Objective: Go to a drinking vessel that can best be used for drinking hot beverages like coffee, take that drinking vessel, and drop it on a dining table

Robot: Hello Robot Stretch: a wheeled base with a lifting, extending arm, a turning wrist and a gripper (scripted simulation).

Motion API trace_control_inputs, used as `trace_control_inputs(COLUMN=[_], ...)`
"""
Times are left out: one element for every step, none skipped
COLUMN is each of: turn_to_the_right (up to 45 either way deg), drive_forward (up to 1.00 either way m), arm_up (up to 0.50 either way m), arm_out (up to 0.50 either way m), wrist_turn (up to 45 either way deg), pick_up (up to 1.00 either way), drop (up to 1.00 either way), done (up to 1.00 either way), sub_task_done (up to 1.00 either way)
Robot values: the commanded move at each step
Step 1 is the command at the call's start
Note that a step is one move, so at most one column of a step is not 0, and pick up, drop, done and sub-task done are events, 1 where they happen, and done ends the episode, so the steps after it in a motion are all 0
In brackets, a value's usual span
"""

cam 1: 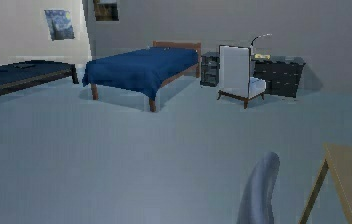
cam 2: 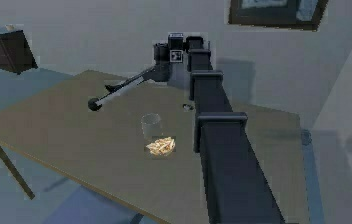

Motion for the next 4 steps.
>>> trace_control_inputs(turn_to_the_right=[0.0,0.0,0.0,0.0], drive_forward=[0.0,0.0,0.0,0.0], arm_up=[0.0,0.0,0.0,0.0], arm_out=[0.0,0.0,-0.4,0.46], wrist_turn=[-45.0,-6.0,0.0,0.0], pick_up=[0.0,0.0,0.0,0.0], drop=[0.0,0.0,0.0,0.0], done=[0.0,0.0,0.0,0.0], sub_task_done=[0.0,0.0,0.0,0.0])
